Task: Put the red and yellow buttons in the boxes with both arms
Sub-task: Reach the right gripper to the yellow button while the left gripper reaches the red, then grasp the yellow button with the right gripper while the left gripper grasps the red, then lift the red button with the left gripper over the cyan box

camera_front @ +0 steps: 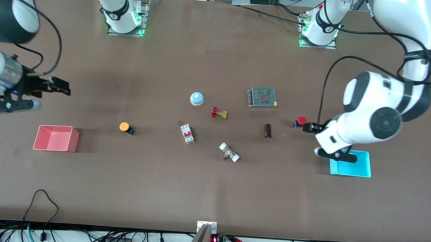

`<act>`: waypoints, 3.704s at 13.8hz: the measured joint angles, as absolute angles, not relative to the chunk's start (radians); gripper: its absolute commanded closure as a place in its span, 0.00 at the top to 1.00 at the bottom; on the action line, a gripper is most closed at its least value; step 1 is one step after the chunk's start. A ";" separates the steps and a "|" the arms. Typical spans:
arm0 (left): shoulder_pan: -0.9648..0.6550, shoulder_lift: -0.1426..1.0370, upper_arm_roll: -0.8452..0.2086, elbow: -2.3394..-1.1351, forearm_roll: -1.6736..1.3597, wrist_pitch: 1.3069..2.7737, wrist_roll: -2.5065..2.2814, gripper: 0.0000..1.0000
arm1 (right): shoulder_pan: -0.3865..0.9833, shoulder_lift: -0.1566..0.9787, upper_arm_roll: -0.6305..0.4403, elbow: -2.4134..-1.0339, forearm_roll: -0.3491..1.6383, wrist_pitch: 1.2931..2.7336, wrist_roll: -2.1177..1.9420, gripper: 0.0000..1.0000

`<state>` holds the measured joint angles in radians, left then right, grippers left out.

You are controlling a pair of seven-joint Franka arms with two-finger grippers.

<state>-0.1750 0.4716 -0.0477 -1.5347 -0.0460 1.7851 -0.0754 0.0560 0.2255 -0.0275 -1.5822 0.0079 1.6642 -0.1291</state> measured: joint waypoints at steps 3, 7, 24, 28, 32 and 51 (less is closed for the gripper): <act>-0.173 0.463 -0.043 -1.632 -0.065 1.841 -0.080 1.00 | 0.078 0.304 -0.027 -1.582 0.008 1.715 -0.127 1.00; -0.163 0.463 -0.040 -1.680 -0.072 1.869 -0.079 1.00 | 0.112 0.321 -0.026 -1.581 0.008 1.713 -0.081 1.00; -0.146 0.491 -0.045 -1.975 -0.190 2.213 -0.111 1.00 | 0.176 0.406 -0.032 -1.778 0.012 2.177 0.178 1.00; -0.147 0.506 -0.059 -1.983 -0.193 2.215 -0.112 0.90 | 0.201 0.407 -0.027 -1.873 0.012 2.295 0.237 1.00; -0.149 0.507 -0.065 -1.984 -0.193 2.216 -0.112 0.48 | 0.233 0.407 -0.026 -1.936 0.012 2.396 0.246 1.00; -0.082 0.296 -0.004 -1.871 0.046 2.239 0.030 0.11 | 0.238 0.465 -0.027 -2.009 0.000 2.555 0.246 0.87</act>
